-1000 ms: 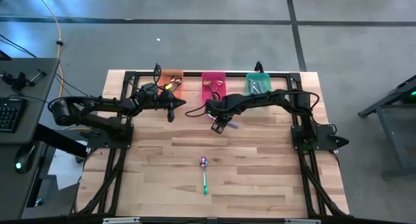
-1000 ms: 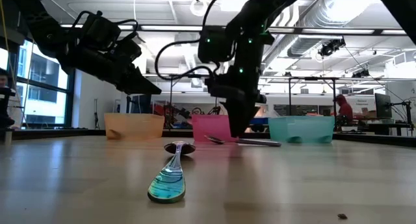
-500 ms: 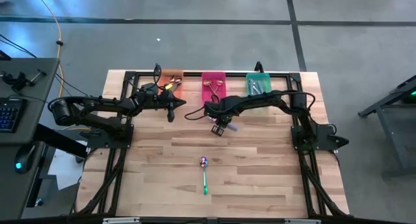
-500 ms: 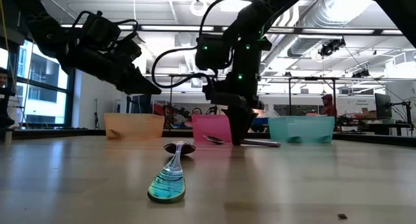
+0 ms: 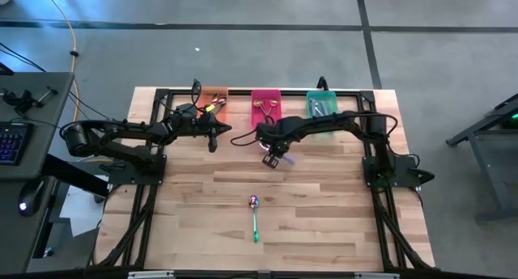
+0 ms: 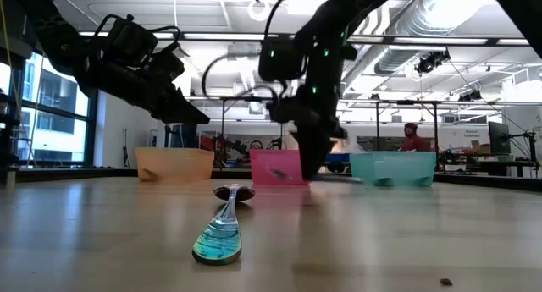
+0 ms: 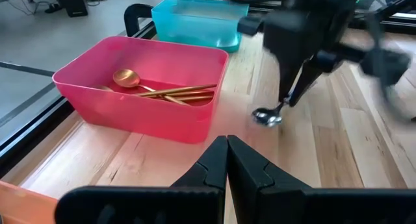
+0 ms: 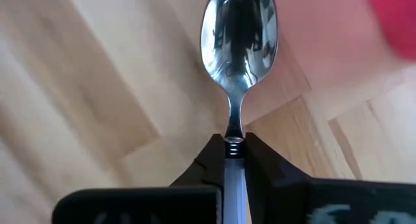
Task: Sort silverware by color (type)
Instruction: Put the purple spoon into the green bin
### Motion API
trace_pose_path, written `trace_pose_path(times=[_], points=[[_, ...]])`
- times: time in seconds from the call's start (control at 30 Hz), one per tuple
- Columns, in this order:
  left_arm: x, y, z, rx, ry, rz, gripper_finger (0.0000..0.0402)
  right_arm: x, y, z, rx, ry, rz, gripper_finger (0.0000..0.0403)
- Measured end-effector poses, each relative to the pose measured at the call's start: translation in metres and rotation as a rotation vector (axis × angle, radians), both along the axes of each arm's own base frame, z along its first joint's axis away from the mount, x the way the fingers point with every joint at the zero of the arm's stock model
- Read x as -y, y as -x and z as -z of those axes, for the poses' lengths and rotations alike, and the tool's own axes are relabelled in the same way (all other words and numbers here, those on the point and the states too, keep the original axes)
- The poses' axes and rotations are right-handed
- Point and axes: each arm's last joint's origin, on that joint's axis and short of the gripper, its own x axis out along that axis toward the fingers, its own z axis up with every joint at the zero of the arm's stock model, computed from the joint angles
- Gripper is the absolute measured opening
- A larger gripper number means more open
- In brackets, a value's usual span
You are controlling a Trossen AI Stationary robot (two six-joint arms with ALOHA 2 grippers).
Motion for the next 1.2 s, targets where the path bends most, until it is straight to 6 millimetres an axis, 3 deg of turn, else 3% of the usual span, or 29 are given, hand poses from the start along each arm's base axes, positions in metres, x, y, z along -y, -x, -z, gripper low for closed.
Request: trace_pose_path(times=[0.2, 0.37, 0.57, 0.7, 0.83, 0.97, 1.2], points=[[0.0, 0.0, 0.0, -0.003, 0.003, 0.003, 0.0, 0.003, 0.011, -0.028, 0.021, 0.003, 0.022, 0.0005], [0.0, 0.0, 0.002, -0.015, 0.011, 0.003, 0.0, 0.018, 0.029, -0.058, 0.034, 0.037, 0.075, 0.0005], [0.001, 0.001, 0.002, -0.023, 0.016, 0.003, 0.0, 0.055, 0.078, -0.105, -0.014, 0.151, 0.285, 0.0005], [0.001, 0.001, 0.003, -0.025, 0.022, 0.001, 0.0, 0.085, 0.111, -0.121, -0.063, 0.191, 0.428, 0.0005], [0.001, 0.001, 0.003, -0.024, 0.024, 0.0, 0.0, 0.112, 0.127, -0.121, -0.084, 0.209, 0.463, 0.0005], [0.001, 0.001, 0.003, -0.024, 0.024, 0.0, 0.0, 0.129, 0.132, -0.108, -0.117, 0.201, 0.486, 0.0005], [0.001, 0.002, 0.005, -0.043, 0.035, 0.0, 0.0, 0.134, 0.152, -0.051, -0.157, 0.151, 0.549, 0.0005]])
